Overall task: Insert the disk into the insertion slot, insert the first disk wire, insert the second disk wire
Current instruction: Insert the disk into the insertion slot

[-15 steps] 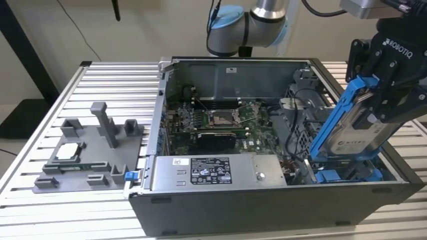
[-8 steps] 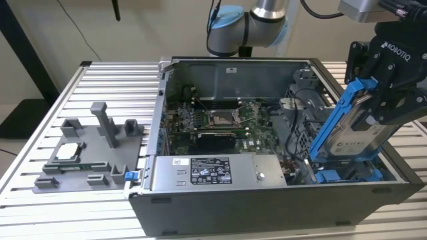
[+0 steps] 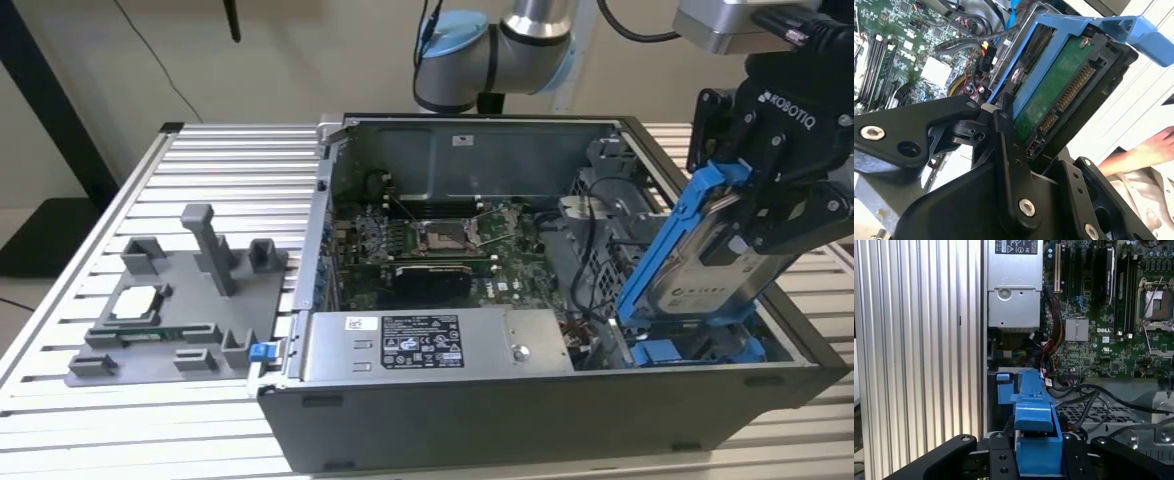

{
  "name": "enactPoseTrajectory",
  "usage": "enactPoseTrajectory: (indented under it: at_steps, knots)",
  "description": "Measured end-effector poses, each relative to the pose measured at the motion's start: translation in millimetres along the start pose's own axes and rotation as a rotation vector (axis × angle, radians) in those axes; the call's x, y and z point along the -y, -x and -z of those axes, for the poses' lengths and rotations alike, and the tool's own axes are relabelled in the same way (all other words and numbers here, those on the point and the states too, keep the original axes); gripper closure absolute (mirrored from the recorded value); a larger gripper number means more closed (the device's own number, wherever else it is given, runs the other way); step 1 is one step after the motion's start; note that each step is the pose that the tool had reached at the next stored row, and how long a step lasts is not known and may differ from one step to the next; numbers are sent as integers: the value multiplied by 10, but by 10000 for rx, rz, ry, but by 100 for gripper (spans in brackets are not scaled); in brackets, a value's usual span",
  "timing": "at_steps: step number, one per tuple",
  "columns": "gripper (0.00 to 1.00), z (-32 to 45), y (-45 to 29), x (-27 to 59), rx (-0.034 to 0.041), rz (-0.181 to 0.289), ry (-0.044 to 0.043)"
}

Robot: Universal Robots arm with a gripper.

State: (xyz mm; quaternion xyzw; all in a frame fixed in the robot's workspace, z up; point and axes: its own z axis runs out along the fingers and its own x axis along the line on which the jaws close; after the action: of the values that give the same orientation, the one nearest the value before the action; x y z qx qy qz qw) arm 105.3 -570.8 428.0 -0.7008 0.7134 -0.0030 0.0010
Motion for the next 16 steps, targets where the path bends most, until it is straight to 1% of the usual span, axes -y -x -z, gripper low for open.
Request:
enactPoseTrajectory:
  at_steps: [5, 8, 13, 16]
  knots:
    - [100, -33, 0, 1, 0, 0, 0]
    - [100, -67, 0, 3, 0, 0, 0]
    - [100, -113, 1, 65, -1, 2, 2]
    - [100, -155, 2, 68, -1, 0, 3]
